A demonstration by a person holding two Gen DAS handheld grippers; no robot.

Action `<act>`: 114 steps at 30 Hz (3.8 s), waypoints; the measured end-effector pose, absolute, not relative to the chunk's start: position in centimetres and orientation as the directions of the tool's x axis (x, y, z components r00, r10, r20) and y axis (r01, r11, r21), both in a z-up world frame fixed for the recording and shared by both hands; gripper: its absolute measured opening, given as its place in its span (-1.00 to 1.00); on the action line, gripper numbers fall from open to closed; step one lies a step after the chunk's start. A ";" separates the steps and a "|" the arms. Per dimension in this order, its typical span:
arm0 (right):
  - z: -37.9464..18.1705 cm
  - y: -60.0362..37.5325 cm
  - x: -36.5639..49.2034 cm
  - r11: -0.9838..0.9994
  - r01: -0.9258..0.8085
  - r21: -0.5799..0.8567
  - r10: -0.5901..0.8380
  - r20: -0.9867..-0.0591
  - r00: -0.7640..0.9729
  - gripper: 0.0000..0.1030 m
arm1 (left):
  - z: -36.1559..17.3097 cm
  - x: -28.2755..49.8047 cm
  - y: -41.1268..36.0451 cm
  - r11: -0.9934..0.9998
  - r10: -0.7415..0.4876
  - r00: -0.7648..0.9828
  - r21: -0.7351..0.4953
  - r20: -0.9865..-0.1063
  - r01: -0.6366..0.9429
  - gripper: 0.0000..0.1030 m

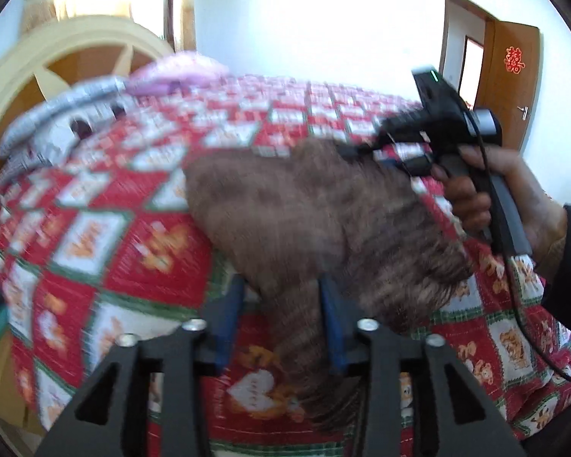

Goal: Fold small clothes

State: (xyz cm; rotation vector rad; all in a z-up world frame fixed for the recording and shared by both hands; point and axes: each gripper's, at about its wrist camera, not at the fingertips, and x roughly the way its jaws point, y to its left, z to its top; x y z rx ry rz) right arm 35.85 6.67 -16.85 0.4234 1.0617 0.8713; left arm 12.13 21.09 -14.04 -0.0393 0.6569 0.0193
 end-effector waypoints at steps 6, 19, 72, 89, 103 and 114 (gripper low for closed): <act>-17.4 1.1 29.2 0.568 -0.434 0.700 0.812 -0.562 0.156 0.12 | -11.2 12.2 23.9 0.991 0.114 0.852 0.002 -0.511 -0.132 0.66; -18.3 2.0 21.7 0.602 -0.536 0.592 0.751 -0.648 0.127 -0.80 | -14.7 22.2 26.6 0.947 0.281 0.737 0.053 -0.615 -0.318 0.73; -7.0 3.4 11.5 0.821 -0.554 0.134 0.539 -0.502 0.676 0.31 | -10.9 9.0 18.1 0.973 0.230 0.832 0.102 -0.505 -0.207 1.00; -4.8 3.2 9.1 0.832 -0.549 0.080 0.521 -0.452 0.724 0.34 | -7.6 7.2 18.0 0.978 0.202 0.876 0.036 -0.438 -0.207 1.00; -4.2 3.7 8.1 0.823 -0.565 0.066 0.531 -0.443 0.722 0.35 | -7.2 6.8 17.8 0.977 0.206 0.880 0.040 -0.429 -0.210 1.00; -4.1 4.0 7.6 0.819 -0.570 0.065 0.536 -0.438 0.721 0.35 | -7.2 6.7 18.1 0.977 0.205 0.878 0.033 -0.433 -0.212 1.00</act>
